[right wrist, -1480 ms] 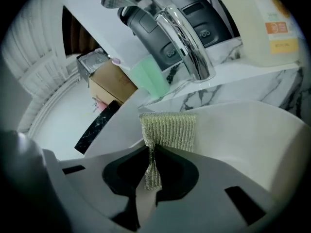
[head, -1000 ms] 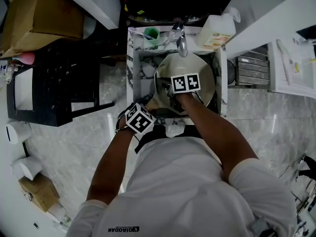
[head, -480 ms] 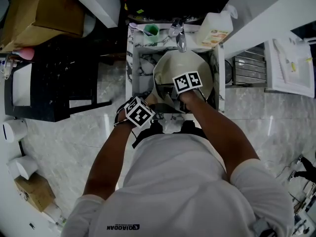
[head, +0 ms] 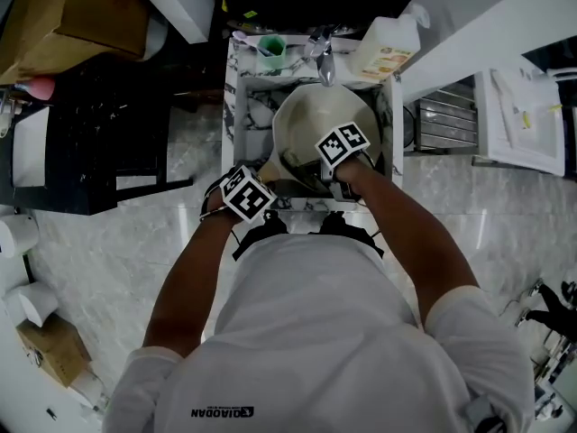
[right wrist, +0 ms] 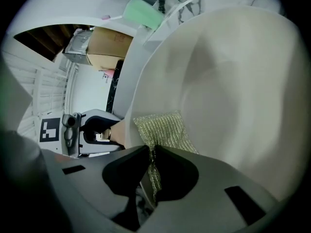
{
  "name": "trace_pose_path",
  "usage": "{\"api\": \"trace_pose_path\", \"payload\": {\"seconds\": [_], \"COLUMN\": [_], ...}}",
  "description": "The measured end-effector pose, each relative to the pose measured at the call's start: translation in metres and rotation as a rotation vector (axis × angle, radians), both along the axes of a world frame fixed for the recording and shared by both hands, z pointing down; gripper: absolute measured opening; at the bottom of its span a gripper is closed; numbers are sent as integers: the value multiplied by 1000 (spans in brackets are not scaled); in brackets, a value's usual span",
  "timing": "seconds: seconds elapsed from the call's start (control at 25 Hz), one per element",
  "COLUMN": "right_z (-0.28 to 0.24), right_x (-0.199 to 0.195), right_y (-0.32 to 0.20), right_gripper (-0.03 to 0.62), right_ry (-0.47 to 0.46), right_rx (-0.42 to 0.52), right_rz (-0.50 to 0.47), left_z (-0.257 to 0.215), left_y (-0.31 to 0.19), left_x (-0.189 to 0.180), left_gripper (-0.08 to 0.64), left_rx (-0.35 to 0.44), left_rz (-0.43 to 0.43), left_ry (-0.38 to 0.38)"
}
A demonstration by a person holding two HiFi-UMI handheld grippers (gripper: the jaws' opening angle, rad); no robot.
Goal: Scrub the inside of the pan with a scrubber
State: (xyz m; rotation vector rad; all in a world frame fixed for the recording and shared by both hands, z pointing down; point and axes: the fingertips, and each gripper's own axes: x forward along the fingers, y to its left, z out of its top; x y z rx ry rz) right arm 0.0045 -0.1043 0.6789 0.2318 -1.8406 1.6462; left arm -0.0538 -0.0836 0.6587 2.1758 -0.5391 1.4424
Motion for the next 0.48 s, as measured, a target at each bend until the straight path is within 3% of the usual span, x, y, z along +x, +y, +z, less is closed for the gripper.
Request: {"api": "trace_pose_path", "payload": {"seconds": [0.48], "right_z": [7], "right_x": [39], "right_y": [24], "right_gripper": [71], "right_ry": [121], "right_rx": [-82], "right_rz": [-193], "left_z": [0], "left_y": [0], "left_x": [0], "left_gripper": [198], "left_rx": [3], "left_rz": [1], "left_ry": [-1]}}
